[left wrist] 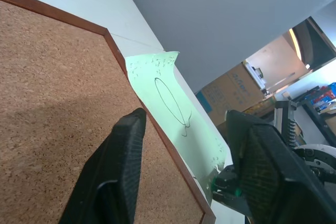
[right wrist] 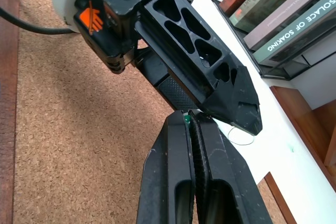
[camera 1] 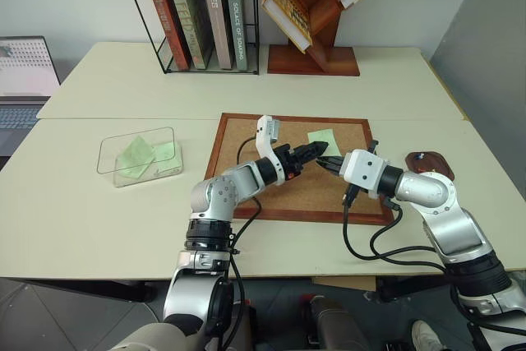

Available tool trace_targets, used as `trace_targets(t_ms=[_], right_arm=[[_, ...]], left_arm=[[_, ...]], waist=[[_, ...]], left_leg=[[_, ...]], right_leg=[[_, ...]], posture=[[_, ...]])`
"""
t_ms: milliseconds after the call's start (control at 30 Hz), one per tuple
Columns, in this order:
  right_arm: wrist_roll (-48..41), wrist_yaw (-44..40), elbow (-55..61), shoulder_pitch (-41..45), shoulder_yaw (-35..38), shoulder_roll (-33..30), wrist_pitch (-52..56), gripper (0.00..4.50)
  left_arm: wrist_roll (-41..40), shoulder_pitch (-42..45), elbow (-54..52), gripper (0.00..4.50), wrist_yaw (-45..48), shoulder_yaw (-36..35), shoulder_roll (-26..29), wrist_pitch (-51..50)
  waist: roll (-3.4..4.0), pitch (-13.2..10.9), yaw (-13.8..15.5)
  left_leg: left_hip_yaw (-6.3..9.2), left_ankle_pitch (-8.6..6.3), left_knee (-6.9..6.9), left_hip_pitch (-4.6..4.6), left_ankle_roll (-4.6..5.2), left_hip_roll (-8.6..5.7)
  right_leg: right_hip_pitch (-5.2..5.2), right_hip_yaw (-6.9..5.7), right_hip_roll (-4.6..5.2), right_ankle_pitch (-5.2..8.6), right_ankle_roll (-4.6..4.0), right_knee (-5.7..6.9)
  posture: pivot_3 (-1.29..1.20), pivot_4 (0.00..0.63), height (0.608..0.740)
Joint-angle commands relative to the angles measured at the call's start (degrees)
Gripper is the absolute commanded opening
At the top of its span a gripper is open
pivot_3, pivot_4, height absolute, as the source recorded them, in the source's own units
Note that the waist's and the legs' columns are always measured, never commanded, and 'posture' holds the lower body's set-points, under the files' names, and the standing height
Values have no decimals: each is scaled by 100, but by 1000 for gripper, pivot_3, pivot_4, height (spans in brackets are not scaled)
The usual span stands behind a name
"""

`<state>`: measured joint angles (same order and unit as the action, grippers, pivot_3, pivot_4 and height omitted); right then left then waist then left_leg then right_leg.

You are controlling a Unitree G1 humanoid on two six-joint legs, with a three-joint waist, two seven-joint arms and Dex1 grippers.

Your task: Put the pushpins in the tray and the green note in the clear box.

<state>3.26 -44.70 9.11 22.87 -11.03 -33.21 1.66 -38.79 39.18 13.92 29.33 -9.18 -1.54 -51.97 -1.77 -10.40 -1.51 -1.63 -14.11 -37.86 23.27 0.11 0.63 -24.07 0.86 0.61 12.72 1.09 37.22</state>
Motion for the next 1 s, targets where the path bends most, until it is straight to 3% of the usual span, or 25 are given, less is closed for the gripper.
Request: trace_targets(t_ms=[33,333,767,1000], right_arm=[[-3,-24,289,104,28,-28,-133,0],[38,-16,332,103,7,-27,-183,0],[-42,-2,672,-115,108,-82,-438,0],[-397,117,1178,-507,717,-226,132,0]], left_arm=[[-172,152,-14,1726,41,-59,-31,11],[-60,83,-26,47,63,70,3,84],[113,127,179,47,-31,129,45,308],[405,145,330,47,-135,265,87,603]], waist=[[0,0,1],[0,0,1],[0,0,2],[0,0,19]], left_leg=[[0,0,0,0,0,0],[0,0,-1,0,0,0],[1,0,-2,0,0,-1],[3,0,-4,-2,0,-3]], right_leg=[[0,0,0,0,0,0],[0,0,0,0,0,0],[1,1,0,-1,0,1],[3,0,1,-2,3,1]], posture=[[0,150,740],[0,150,740],[0,150,740],[0,150,740]])
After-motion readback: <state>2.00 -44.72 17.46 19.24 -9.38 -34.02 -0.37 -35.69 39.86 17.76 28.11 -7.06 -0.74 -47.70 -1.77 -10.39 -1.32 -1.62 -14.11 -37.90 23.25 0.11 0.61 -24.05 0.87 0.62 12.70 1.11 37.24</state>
